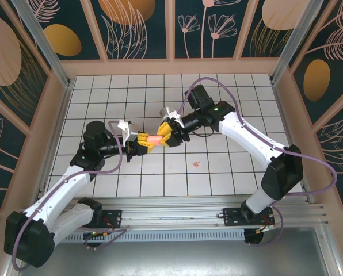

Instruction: Insert the wireless bluetooth earbuds into the charging case

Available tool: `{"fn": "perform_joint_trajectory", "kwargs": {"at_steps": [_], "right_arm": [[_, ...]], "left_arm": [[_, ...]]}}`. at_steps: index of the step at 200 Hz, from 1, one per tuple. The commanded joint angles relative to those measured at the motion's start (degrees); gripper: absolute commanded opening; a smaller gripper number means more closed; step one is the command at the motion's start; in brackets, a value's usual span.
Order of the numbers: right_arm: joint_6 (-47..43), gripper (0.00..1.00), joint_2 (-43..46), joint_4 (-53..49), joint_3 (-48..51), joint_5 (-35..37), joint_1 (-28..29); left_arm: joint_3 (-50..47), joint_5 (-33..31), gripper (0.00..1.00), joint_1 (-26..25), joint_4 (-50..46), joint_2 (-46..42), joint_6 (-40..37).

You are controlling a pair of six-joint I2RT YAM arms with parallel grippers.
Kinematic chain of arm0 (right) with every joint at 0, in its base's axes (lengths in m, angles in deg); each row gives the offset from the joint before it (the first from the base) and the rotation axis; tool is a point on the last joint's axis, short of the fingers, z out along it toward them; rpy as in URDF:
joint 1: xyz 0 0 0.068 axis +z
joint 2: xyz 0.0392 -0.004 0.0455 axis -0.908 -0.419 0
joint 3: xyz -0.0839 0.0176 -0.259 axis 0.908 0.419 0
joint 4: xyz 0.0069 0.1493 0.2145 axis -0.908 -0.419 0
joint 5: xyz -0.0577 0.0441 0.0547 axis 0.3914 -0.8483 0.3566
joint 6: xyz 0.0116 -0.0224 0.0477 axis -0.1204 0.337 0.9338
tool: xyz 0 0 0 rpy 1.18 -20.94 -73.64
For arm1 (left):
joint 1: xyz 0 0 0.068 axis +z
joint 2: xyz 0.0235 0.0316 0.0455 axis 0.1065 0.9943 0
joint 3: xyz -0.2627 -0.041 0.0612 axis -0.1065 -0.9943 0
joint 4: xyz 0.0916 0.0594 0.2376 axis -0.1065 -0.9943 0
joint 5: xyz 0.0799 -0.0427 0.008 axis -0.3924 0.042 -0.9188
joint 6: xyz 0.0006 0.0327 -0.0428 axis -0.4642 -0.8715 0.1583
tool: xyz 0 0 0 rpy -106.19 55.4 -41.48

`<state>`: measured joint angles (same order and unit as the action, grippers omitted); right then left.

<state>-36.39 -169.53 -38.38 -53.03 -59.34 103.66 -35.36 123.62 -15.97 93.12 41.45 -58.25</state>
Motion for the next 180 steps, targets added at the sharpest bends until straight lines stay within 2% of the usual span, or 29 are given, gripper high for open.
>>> {"fn": "perform_joint_trajectory", "kwargs": {"at_steps": [1,101,180], "right_arm": [[3.3,0.44,0.0,4.1,-0.3,-0.6,0.3],[10.5,0.43,2.8,13.5,3.1,2.5,-2.3],[13.9,0.44,3.6,16.3,4.7,3.3,-3.5]], "left_arm": [[1.4,1.8,0.16,-0.3,1.2,-0.7,-0.4],[1.2,1.2,0.16,-0.4,0.1,-1.4,-0.7],[1.2,0.8,0.16,-0.5,0.1,-1.5,-0.8]]}}
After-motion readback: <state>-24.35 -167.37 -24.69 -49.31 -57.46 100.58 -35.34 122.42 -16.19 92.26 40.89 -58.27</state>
